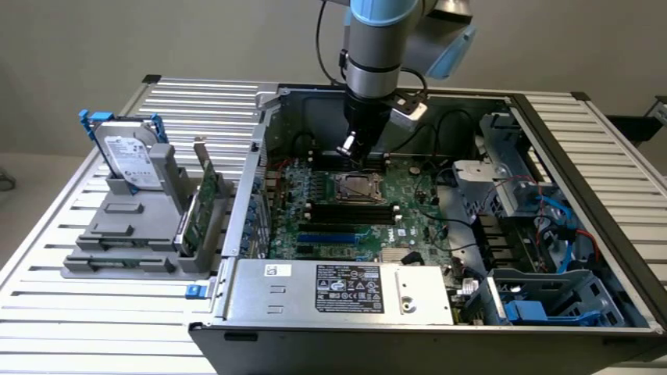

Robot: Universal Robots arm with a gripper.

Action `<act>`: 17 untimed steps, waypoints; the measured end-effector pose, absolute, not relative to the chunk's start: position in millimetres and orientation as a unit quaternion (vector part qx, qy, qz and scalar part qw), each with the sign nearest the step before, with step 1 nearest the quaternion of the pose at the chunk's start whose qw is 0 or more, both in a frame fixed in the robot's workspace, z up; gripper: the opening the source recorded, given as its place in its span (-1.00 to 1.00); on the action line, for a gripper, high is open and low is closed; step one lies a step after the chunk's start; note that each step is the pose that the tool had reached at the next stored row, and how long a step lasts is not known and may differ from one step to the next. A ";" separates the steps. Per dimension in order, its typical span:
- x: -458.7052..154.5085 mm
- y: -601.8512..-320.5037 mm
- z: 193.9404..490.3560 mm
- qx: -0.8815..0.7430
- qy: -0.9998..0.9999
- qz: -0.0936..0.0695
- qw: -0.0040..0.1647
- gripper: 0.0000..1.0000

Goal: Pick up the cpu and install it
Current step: 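Install the second cpu locking lever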

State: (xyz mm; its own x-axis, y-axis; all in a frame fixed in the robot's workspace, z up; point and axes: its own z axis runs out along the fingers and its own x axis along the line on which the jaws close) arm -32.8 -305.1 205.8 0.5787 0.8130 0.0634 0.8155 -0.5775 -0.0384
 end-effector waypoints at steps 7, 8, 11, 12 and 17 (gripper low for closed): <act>-34.8 -304.9 205.5 -0.888 -0.458 -0.019 0.031 -0.79; -34.8 -304.7 205.2 -0.888 -0.458 -0.019 0.031 -0.79; -34.9 -305.0 205.4 -0.888 -0.458 -0.019 0.031 -0.79; -34.9 -304.9 205.3 -0.888 -0.458 -0.019 0.031 -0.79; -35.0 -304.2 205.1 -0.888 -0.458 -0.018 0.031 -0.79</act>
